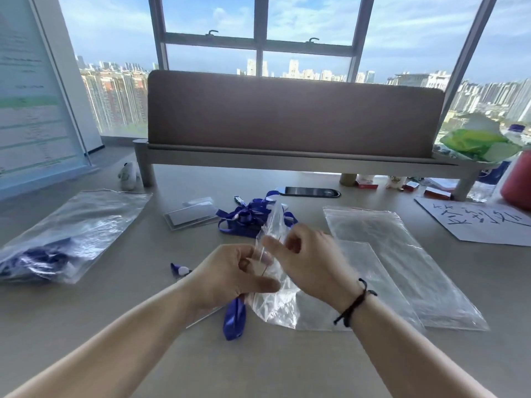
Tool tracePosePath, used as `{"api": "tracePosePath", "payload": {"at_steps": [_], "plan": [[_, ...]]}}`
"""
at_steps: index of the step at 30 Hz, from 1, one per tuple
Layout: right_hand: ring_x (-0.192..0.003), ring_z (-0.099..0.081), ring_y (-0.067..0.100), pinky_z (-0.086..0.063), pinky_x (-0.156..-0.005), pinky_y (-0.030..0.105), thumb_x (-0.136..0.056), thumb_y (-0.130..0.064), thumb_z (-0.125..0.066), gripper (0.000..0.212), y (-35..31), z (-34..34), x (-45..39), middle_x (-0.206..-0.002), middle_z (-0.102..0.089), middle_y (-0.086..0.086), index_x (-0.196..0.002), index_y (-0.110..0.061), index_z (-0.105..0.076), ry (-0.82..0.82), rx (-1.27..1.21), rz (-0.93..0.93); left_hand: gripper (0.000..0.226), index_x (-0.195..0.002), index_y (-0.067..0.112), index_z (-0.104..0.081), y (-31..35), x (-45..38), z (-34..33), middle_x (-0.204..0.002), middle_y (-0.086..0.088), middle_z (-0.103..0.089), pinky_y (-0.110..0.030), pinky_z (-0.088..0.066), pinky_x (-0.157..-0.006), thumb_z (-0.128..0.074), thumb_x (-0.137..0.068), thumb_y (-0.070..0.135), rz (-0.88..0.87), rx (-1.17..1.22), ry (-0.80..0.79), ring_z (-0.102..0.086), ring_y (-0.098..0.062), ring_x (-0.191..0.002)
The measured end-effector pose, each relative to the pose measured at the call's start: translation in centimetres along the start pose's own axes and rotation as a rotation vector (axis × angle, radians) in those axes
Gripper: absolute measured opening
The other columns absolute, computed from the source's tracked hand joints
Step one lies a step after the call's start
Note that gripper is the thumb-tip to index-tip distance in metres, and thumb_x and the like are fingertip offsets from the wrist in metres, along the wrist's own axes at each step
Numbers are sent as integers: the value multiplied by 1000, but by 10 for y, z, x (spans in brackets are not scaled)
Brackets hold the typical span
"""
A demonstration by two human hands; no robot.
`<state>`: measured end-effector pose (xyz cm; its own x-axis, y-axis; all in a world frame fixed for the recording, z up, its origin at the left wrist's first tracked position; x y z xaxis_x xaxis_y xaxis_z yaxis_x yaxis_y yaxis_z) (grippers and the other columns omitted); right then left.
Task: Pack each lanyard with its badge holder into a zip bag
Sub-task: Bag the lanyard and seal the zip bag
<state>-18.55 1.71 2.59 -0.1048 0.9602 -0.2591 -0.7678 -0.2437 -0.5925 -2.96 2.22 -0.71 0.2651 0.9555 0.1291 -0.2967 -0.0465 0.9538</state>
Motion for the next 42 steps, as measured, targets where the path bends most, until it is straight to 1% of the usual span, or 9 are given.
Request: {"api": "tracePosePath", "payload": {"at_steps": [7, 11, 18, 22, 25, 30, 35, 39, 42], "plan": [[-72, -63, 21, -55, -68, 43, -83, -25, -56, 5, -7, -51, -9, -77, -65, 0, -83, -20, -55, -61, -307, -135, 31, -90, 3, -68, -12, 13, 17, -59, -8, -66, -25, -43, -43, -79, -82, 31, -44, -76, 99, -56, -16, -46], [-67, -64, 22, -58, -66, 47, -80, -20, -58, 10, 0, -53, 2, -77, -66, 2, -85, -27, -53, -45, -349, -80, 22, -88, 5, -68, -17, 14, 28, -68, -10, -75, -26, -45, -44, -66, -95, 25, -48, -117, 114, -63, -17, -48], [-60, -53, 3, -45, -58, 17, -83, -10, -65, 18, -2, -49, 15, -72, -61, -8, -89, -27, -62, -27, -300, 56, 16, -88, 13, -69, -25, 13, 42, -66, -11, -74, -19, -36, -36, -67, -95, 26, -67, -159, 276, -58, -19, -41], [-60, -53, 2, -44, -56, 16, -82, -10, -64, 19, 3, -38, 11, -73, -60, -8, -93, -26, -63, 57, -227, 48, 14, -82, 19, -70, -32, 12, 50, -66, -3, -74, -20, -41, -40, -67, -94, 23, -72, -225, 336, -62, -19, -46], [-60, -53, 3, -44, -58, 23, -82, -10, -63, 19, 19, -24, 3, -71, -62, -7, -92, -26, -66, 196, -277, -38, 15, -77, 25, -73, -34, 12, 54, -64, 10, -71, -16, -42, -47, -70, -92, 25, -152, -372, 397, -55, -4, -46], [-62, -55, 4, -45, -61, 26, -85, -9, -63, 21, 29, -23, 0, -74, -64, -7, -94, -27, -68, 241, -343, -95, 4, -86, 32, -74, -32, 14, 59, -80, 21, -67, -8, -38, -64, -76, -85, 35, -251, -579, 432, -57, 7, -75], [-63, -57, 1, -44, -59, 20, -85, -13, -63, 20, 22, -42, 5, -73, -64, -9, -94, -30, -67, 185, -296, -66, 76, -138, 41, -50, -26, 13, 62, -154, 11, -37, -29, -26, -117, -63, -73, 77, -127, -877, 159, -26, -10, -146], [-61, -56, -3, -40, -54, 9, -86, -15, -64, 15, 21, -48, 7, -71, -61, -11, -94, -27, -67, 166, -270, -67, 119, -154, 38, -19, -27, 20, 52, -163, 10, -25, -40, -18, -123, -31, -56, 104, -12, -1021, 111, -19, -11, -150], [-61, -55, -3, -41, -55, 9, -86, -16, -64, 14, 21, -49, 6, -68, -59, -10, -93, -27, -68, 172, -265, -77, 123, -154, 32, -18, -37, 23, 39, -160, 6, -33, -41, -20, -122, -39, -56, 102, 35, -1054, 118, -27, -15, -148]]}}
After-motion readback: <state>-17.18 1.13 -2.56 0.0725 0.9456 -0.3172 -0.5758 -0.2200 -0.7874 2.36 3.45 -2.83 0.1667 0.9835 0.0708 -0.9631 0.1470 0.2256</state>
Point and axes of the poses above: each hand's wrist, its own x-axis away from the middle knuckle, its own z-axis out of the back of the hand, y = z × x, the point moved 4 cm from there along -x, towards the middle knuckle
